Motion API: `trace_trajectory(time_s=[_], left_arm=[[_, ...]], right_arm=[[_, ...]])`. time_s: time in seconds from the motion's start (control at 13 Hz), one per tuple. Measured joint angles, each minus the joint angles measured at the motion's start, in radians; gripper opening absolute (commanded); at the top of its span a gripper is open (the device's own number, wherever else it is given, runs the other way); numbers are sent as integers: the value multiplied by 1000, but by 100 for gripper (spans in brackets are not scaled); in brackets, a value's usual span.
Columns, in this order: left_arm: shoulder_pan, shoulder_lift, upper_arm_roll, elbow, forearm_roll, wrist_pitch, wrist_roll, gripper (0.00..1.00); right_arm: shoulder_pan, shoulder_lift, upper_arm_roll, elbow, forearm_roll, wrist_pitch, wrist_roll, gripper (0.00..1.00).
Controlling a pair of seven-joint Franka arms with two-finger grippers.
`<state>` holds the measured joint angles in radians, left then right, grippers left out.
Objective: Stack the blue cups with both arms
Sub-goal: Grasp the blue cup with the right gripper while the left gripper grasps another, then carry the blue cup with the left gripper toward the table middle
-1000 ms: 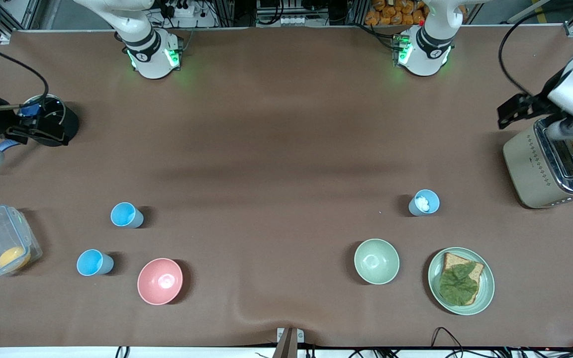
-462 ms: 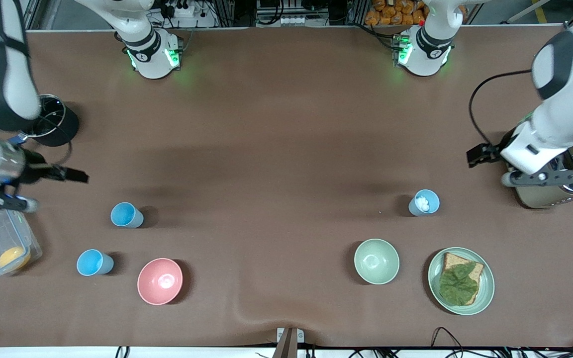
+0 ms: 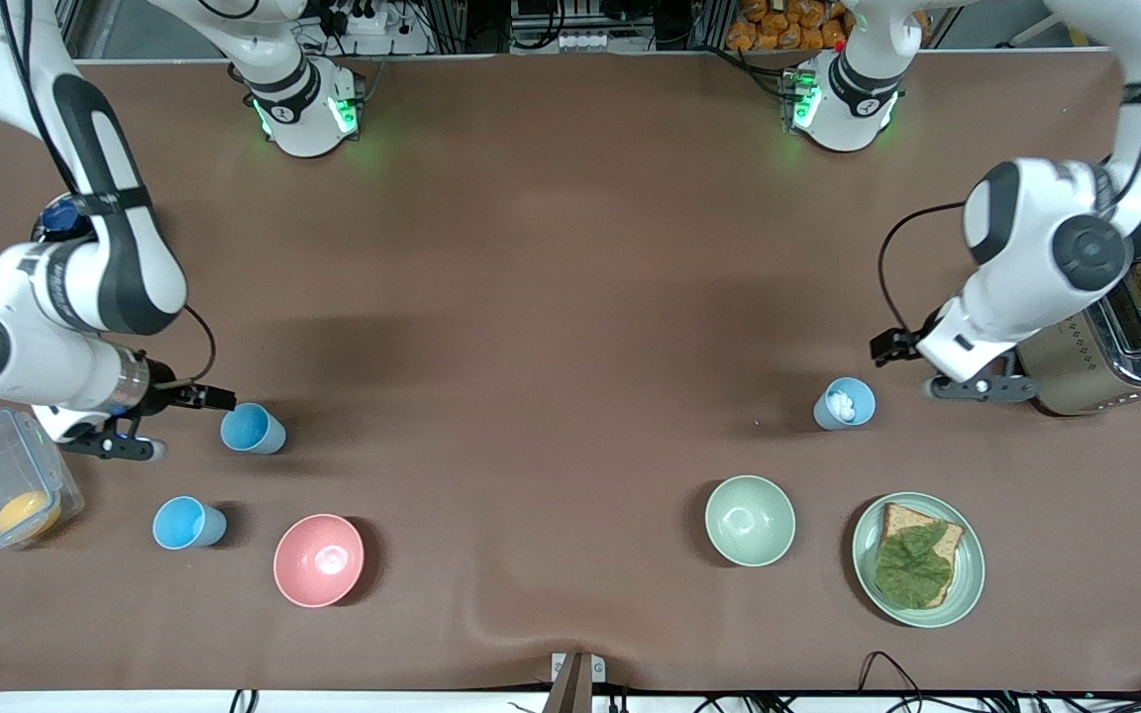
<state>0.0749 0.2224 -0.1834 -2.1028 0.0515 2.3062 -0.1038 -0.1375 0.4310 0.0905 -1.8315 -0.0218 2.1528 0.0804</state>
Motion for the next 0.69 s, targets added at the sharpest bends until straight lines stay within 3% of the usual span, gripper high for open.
trace_trajectory(time_s=[0.23, 0.38, 0.46, 0.54, 0.69], left_arm=[[0, 89, 0, -5, 0, 75, -26, 97], [-1, 130, 0, 5, 0, 99, -60, 81], [-1, 149, 0, 16, 0, 101, -70, 70], [0, 165, 0, 28, 0, 101, -75, 52], [1, 192, 0, 43, 0, 101, -75, 0]], right_arm=[[7, 24, 3, 1, -4, 32, 0, 100], [25, 42, 4, 1, -11, 73, 0, 100], [30, 55, 4, 1, -22, 89, 0, 100], [31, 66, 4, 1, -31, 98, 0, 100], [31, 73, 0, 1, -48, 102, 0, 100]])
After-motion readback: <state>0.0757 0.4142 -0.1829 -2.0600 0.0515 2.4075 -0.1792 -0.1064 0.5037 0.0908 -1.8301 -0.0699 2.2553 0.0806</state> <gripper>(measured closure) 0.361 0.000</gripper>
